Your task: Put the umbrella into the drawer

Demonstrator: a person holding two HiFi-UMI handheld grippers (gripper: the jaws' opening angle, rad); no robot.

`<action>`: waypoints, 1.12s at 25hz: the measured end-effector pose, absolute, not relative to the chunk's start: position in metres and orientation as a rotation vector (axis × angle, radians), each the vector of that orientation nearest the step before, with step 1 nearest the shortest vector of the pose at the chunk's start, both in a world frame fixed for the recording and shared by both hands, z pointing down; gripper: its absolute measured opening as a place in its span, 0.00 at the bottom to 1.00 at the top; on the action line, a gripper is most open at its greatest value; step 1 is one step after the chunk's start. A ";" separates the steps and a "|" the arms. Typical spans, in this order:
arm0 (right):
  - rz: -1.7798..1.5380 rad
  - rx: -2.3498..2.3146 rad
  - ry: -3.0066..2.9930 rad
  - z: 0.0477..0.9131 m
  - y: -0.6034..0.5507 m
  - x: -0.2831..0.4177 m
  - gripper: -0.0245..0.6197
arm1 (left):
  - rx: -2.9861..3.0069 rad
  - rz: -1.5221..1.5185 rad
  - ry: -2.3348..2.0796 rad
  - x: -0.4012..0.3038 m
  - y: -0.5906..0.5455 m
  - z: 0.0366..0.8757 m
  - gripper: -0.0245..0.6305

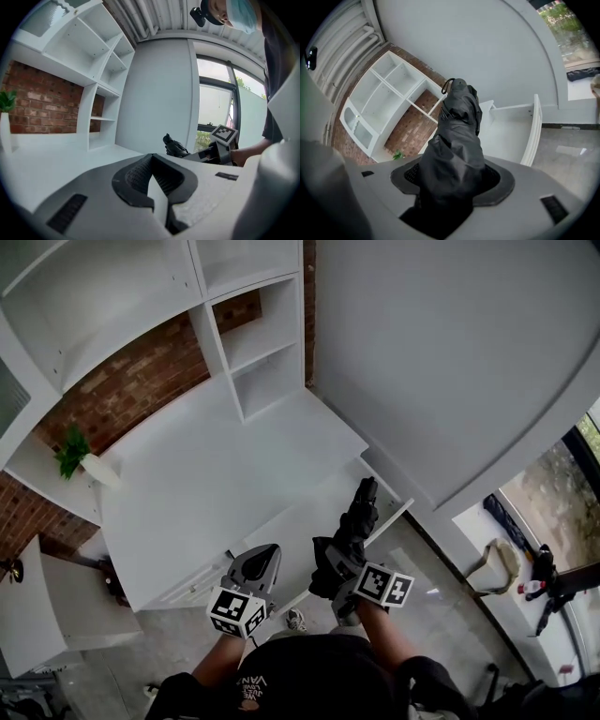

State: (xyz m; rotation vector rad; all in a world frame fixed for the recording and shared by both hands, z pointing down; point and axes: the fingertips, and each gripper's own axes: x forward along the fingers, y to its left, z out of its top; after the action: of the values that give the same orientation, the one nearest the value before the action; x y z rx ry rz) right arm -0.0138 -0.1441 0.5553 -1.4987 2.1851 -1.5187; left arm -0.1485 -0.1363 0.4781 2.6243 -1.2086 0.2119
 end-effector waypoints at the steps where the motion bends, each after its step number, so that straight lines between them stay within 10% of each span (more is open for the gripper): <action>1: -1.522 -1.520 2.165 0.560 -0.149 -0.017 0.46 | 2.632 0.218 -1.190 -0.152 -0.140 0.480 0.05; 28: -1.964 -1.923 1.940 0.736 -0.291 0.032 0.46 | 2.453 0.318 -1.262 -0.116 -0.246 0.545 0.05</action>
State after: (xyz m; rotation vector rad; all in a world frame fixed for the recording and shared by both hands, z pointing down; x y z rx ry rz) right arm 0.0317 -0.2914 0.7358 -1.9233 1.9397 -1.9638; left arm -0.1162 -0.2464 0.5449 2.4529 -1.2625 0.3181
